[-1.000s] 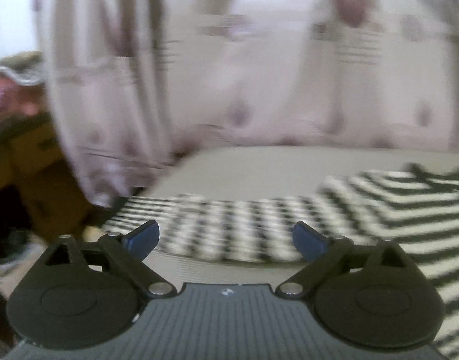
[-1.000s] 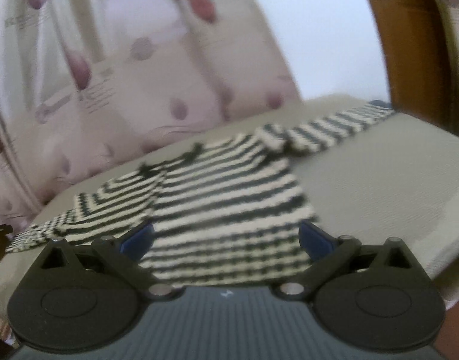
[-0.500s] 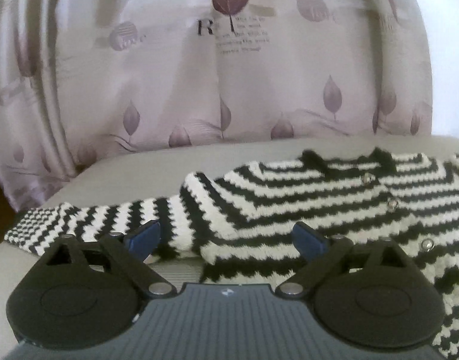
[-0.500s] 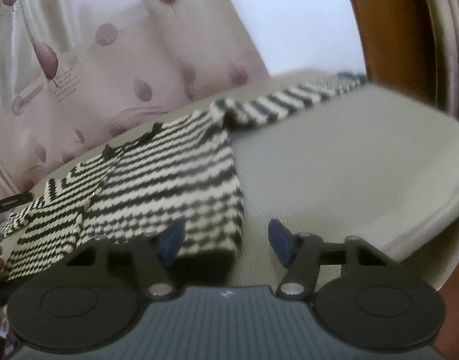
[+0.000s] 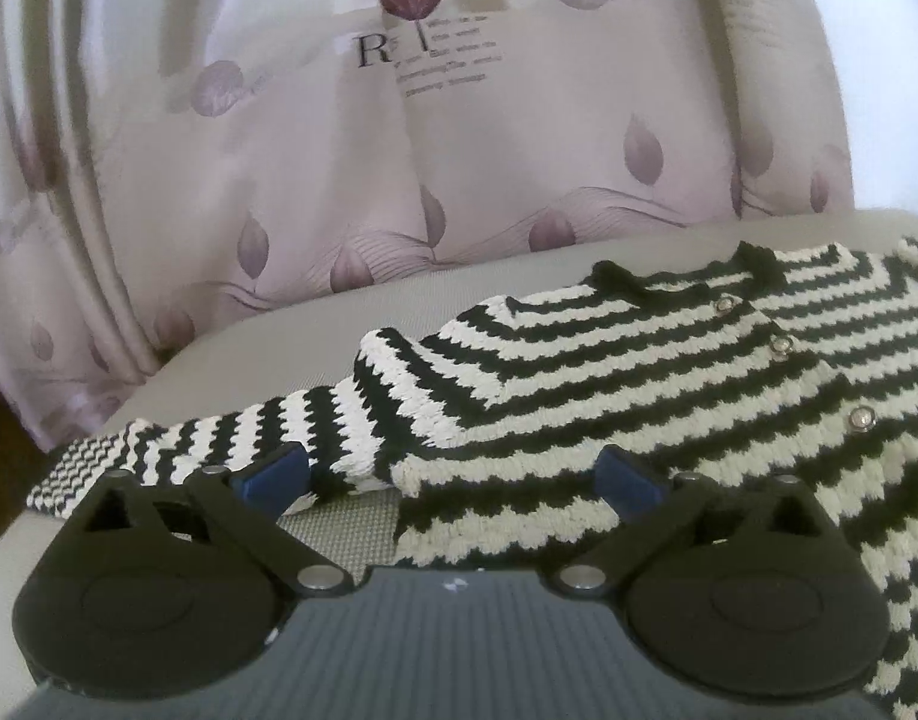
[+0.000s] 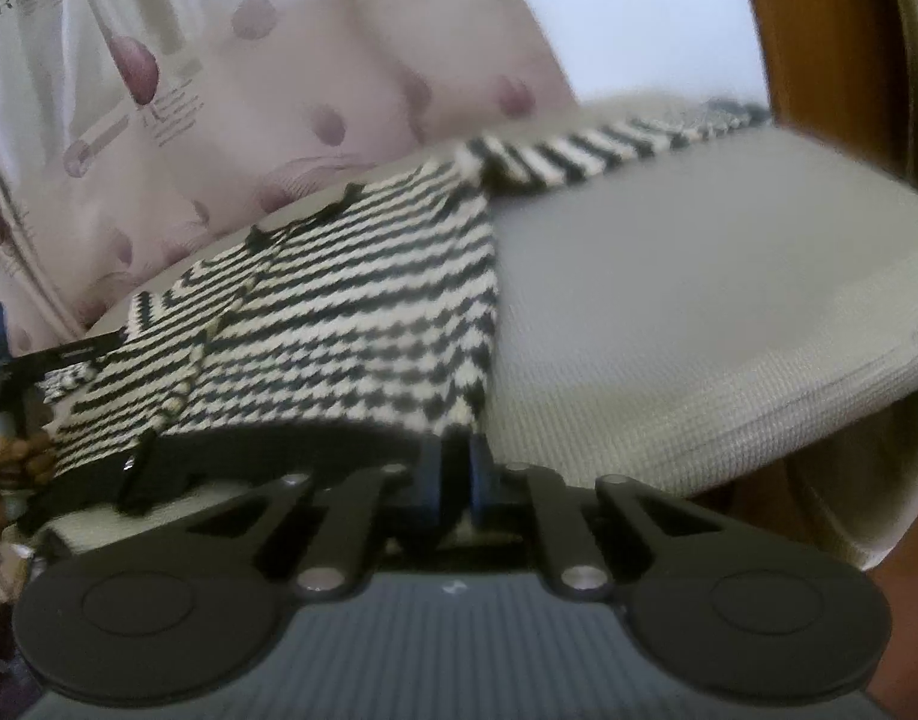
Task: Fold small clothes
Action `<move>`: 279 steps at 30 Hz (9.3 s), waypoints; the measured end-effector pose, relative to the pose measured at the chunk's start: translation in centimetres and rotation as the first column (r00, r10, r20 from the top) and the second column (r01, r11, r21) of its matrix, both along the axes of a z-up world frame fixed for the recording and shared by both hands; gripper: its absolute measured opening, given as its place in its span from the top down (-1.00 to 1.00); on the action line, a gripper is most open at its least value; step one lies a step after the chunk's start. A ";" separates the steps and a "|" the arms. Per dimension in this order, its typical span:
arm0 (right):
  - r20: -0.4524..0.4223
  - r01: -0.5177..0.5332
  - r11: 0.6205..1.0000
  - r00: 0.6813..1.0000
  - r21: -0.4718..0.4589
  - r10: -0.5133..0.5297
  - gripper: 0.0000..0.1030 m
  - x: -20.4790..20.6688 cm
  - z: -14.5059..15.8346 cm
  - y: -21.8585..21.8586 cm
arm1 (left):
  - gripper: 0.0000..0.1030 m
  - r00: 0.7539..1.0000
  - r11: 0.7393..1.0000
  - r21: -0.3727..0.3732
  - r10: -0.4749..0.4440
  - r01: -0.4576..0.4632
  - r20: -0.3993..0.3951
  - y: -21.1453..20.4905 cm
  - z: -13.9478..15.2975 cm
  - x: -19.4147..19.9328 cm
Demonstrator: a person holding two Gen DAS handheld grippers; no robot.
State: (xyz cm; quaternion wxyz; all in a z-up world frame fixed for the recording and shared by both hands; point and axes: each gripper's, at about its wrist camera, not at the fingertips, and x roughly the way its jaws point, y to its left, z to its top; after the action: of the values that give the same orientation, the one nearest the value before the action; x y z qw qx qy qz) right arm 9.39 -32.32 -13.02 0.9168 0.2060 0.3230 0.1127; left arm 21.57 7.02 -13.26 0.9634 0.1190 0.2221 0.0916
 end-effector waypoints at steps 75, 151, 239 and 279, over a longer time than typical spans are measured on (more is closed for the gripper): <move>0.214 -0.143 0.840 0.976 0.524 0.033 0.84 31.6 11.4 15.4 | -1.00 0.983 0.948 -0.264 0.181 -0.178 -0.015 5.2 0.4 0.1; 0.296 -0.166 0.963 0.950 0.212 0.098 -0.32 9.4 4.5 5.6 | 0.85 0.995 0.747 -0.659 -0.034 0.085 0.090 6.1 19.4 6.5; 0.179 -0.143 0.989 0.973 -0.033 0.147 0.81 24.9 2.0 4.7 | 0.29 0.959 0.979 -0.097 -0.197 0.180 -0.205 5.8 -0.1 5.7; 0.035 -0.082 0.975 0.996 0.206 0.076 0.75 1.0 -2.1 -0.7 | -0.17 0.936 0.782 -0.616 -0.280 0.092 -0.215 11.0 -0.7 -12.9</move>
State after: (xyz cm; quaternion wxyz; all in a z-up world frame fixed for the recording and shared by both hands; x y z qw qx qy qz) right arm 10.35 -33.02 -15.07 0.8895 0.2859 0.3049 0.1849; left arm 8.68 18.00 -13.99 0.9115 -0.1562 0.3676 -0.0984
